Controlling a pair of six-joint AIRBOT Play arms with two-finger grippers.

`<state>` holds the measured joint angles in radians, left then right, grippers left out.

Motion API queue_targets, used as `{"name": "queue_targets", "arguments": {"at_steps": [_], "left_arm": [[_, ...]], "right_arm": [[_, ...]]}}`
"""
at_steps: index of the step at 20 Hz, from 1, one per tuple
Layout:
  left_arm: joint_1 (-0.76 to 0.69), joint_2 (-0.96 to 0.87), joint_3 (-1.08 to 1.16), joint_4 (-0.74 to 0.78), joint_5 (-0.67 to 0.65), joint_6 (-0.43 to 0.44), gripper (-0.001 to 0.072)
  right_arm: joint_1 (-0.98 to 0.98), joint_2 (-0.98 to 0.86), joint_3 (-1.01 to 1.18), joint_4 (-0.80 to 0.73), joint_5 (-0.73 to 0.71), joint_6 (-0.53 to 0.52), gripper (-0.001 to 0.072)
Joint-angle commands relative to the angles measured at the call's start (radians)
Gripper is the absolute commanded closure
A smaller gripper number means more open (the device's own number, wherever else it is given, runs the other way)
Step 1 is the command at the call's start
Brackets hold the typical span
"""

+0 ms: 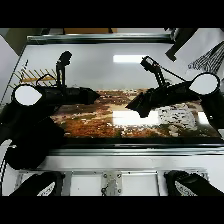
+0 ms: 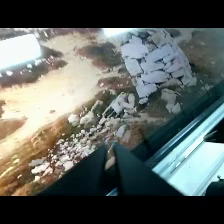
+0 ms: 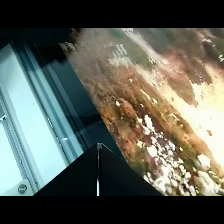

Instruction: Fold the clothes and pants, and hang the long-sleeved shirts on hangers.

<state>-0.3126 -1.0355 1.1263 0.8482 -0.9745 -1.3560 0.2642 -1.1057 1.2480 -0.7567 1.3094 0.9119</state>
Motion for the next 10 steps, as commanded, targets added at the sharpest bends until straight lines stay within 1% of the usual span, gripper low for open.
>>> {"name": "queue_targets", "arguments": {"at_steps": [1,2,4,6,7,8,10], "left_arm": [[0.050,0.000,0.024,0.109,0.006,-0.011,0.0010],[0.089,0.000,0.049,0.188,-0.038,-0.024,0.0007],[0.205,0.001,0.105,0.398,-0.151,-0.068,0.0008],[0.356,0.000,0.133,0.608,-0.233,-0.130,0.0008],[0.439,0.000,0.129,0.688,-0.256,-0.180,0.0008],[0.531,0.000,0.112,0.742,-0.270,-0.211,0.0008],[0.706,0.000,0.040,0.755,-0.257,-0.213,0.0007]], "right_arm": [[0.001,0.000,0.000,0.000,0.000,0.000,0.0696],[0.001,0.000,0.000,0.000,0.000,0.000,0.0695],[0.001,0.000,0.000,0.000,0.000,0.000,0.0695],[0.001,0.000,0.000,0.000,0.000,0.000,0.0695],[0.001,0.000,0.000,0.000,0.000,0.000,0.0695],[0.001,0.000,0.000,0.000,0.000,0.000,0.0695],[0.001,0.000,0.000,0.000,0.000,0.000,0.0695]]}}
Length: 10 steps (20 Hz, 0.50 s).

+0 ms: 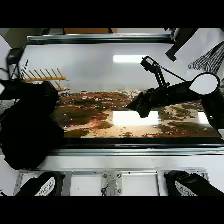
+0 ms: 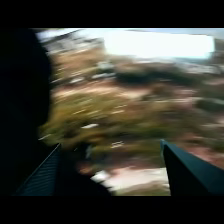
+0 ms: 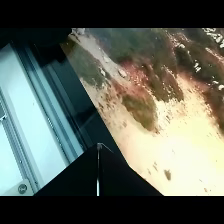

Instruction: Fold the clothes and pants, and hang the long-sleeved shirts on hangers.

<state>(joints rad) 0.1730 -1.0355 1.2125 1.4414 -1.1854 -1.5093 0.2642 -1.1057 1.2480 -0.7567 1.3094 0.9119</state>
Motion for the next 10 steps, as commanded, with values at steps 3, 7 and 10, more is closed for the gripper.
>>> {"name": "queue_targets", "arguments": {"at_steps": [3,7,10], "left_arm": [[0.409,-0.026,-0.193,0.152,0.075,-0.061,0.0008],[0.475,-0.144,-0.319,0.129,0.198,-0.059,0.0007],[0.450,-0.243,-0.360,0.126,0.217,-0.060,0.0007]], "right_arm": [[0.001,0.000,0.000,0.000,0.000,0.000,0.0695],[0.001,0.000,0.000,0.000,0.000,0.000,0.0696],[0.001,0.000,0.000,0.000,0.000,0.000,0.0696]]}}
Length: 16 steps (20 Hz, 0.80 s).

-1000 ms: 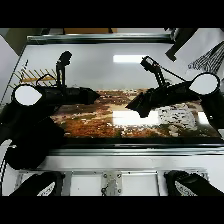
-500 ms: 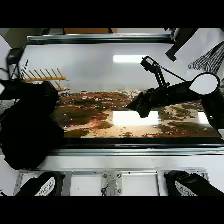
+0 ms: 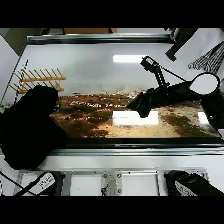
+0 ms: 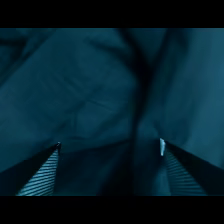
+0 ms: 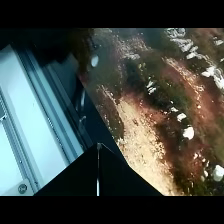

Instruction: Fold the clothes and pants, and hang the long-sleeved shirts on hangers.

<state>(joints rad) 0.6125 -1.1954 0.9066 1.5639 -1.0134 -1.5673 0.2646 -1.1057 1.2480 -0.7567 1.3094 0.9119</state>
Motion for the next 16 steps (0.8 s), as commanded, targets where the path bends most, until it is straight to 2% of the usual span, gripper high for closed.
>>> {"name": "queue_targets", "arguments": {"at_steps": [1,3,4,5,6,8,11,14,16], "left_arm": [[-0.008,-0.110,-0.056,0.003,0.044,-0.002,0.0007],[-0.061,-0.141,-0.055,0.006,0.045,-0.002,0.0008],[-0.085,-0.143,-0.055,0.006,0.046,-0.005,0.0041],[-0.111,-0.138,-0.053,0.006,0.045,-0.011,0.0334],[-0.135,-0.125,-0.053,0.006,0.046,-0.011,0.0675],[-0.179,-0.058,-0.050,0.005,0.044,-0.012,0.0696],[-0.296,0.119,0.018,0.003,-0.072,-0.012,0.0695],[-0.486,0.309,0.123,0.003,-0.210,-0.014,0.0696],[-0.652,0.414,0.202,0.004,-0.254,-0.049,0.0696]], "right_arm": [[0.001,0.000,0.000,0.000,0.000,0.000,0.0695],[0.000,0.000,0.000,0.000,0.000,0.000,0.0695],[0.001,0.000,0.000,0.000,0.000,0.000,0.0695],[0.000,0.000,0.000,0.000,0.000,0.000,0.0695],[0.000,0.000,0.000,0.000,0.000,0.000,0.0695],[0.000,0.000,0.000,0.000,0.000,0.000,0.0696],[0.001,0.000,0.000,0.000,0.000,0.000,0.0695],[0.000,-0.003,0.000,0.000,-0.010,0.000,0.0695],[0.001,-0.009,0.000,0.001,-0.012,0.000,0.0695]]}}
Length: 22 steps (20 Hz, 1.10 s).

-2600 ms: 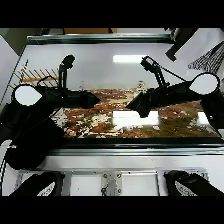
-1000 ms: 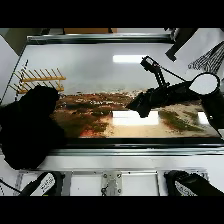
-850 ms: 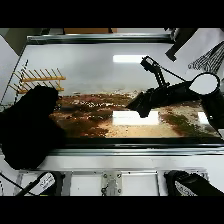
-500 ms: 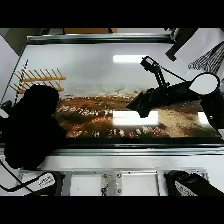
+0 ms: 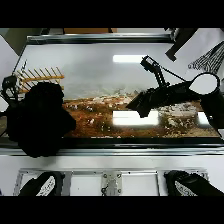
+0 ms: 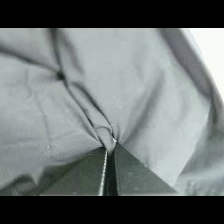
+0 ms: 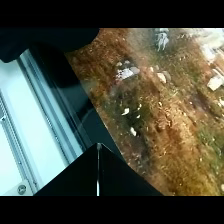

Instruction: Fold the clothes and pants, and hang the long-sleeved shirts on hangers.

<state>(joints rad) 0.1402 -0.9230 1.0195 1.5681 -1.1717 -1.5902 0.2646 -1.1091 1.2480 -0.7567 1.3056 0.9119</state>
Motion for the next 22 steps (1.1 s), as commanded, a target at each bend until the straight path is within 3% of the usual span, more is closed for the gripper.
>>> {"name": "queue_targets", "arguments": {"at_steps": [1,5,7,9,14,19,20,21,22], "left_arm": [[-0.260,0.182,0.119,0.000,-0.093,-0.051,0.0696],[-0.578,0.288,0.203,0.003,-0.014,-0.141,0.0695],[-0.696,0.295,0.230,0.006,-0.003,-0.155,0.0696],[-0.785,0.267,0.264,0.010,-0.008,-0.184,0.0696],[-0.894,0.052,0.337,0.010,0.019,-0.178,0.0696],[-0.881,-0.311,0.473,0.011,0.193,-0.132,0.0694],[-0.861,-0.381,0.517,0.011,0.205,-0.133,0.0517],[-0.832,-0.433,0.558,0.007,0.196,-0.140,0.0128],[-0.799,-0.472,0.595,0.006,0.162,-0.178,-0.0011]], "right_arm": [[0.001,-0.008,0.000,0.018,-0.008,0.000,0.0695],[0.000,-0.014,0.000,0.160,0.014,-0.007,0.0696],[-0.023,-0.006,0.018,0.132,0.000,-0.007,0.0698],[-0.090,0.024,0.046,0.047,-0.048,0.062,0.0698],[-0.303,0.147,0.055,-0.148,-0.180,0.296,0.0698],[-0.422,0.197,0.055,-0.153,-0.175,0.320,0.0698],[-0.431,0.197,0.055,-0.153,-0.171,0.320,0.0697],[-0.437,0.196,0.055,-0.162,-0.164,0.320,0.0697],[-0.438,0.196,0.055,-0.173,-0.151,0.320,0.0697]]}}
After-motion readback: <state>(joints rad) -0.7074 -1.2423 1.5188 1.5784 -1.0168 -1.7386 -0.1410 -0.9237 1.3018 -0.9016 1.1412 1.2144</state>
